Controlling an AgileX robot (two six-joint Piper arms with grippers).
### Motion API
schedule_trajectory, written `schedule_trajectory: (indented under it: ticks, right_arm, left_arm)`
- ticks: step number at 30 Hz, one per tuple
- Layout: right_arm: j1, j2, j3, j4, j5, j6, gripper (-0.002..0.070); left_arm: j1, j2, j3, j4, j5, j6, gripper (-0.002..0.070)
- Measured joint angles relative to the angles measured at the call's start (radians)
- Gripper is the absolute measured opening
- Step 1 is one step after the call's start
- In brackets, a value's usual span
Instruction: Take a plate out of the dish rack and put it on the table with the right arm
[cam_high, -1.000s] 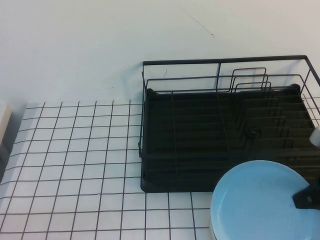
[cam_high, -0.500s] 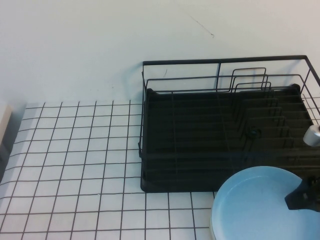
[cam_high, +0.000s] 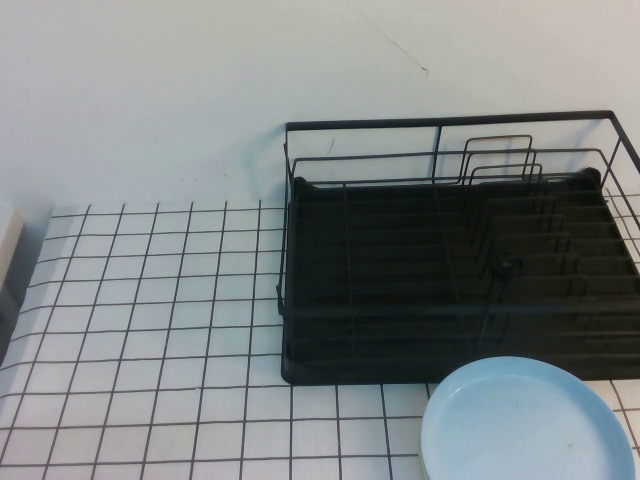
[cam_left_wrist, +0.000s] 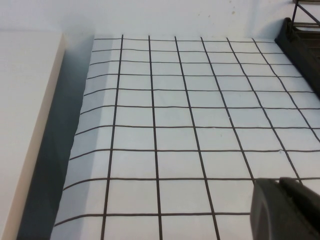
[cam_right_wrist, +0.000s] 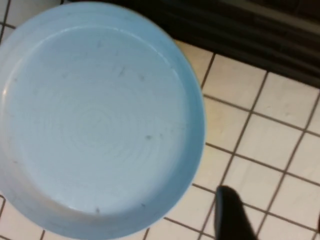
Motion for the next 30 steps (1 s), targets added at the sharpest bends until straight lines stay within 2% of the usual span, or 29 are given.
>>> schedule_trajectory:
  ticks: [2, 6, 9, 18, 26, 30]
  right_arm:
    - [0.0, -0.062, -0.009, -0.022, 0.01, 0.002, 0.03]
    - [0.0, -0.222, -0.011, -0.078, 0.029, 0.002, 0.0078]
    - [0.0, -0.355, -0.011, -0.111, 0.023, 0.0, 0.0024]
    - [0.0, -0.623, -0.013, -0.102, 0.046, 0.015, -0.0001]
    - [0.0, -0.672, -0.013, -0.091, 0.107, 0.015, -0.0002]
    - [0.0, -0.694, 0.003, -0.157, 0.059, -0.034, -0.0002]
  left_arm:
    - [0.0, 0.0, 0.0, 0.0, 0.0, 0.0, -0.0003]
    - [0.0, 0.0, 0.0, 0.0, 0.0, 0.0, -0.0003]
    - [0.0, 0.0, 0.0, 0.0, 0.0, 0.0, -0.0003]
    - [0.0, 0.0, 0.0, 0.0, 0.0, 0.0, -0.0003]
    - [0.0, 0.0, 0.0, 0.0, 0.0, 0.0, -0.0003]
    - [0.0, 0.0, 0.0, 0.0, 0.0, 0.0, -0.0003]
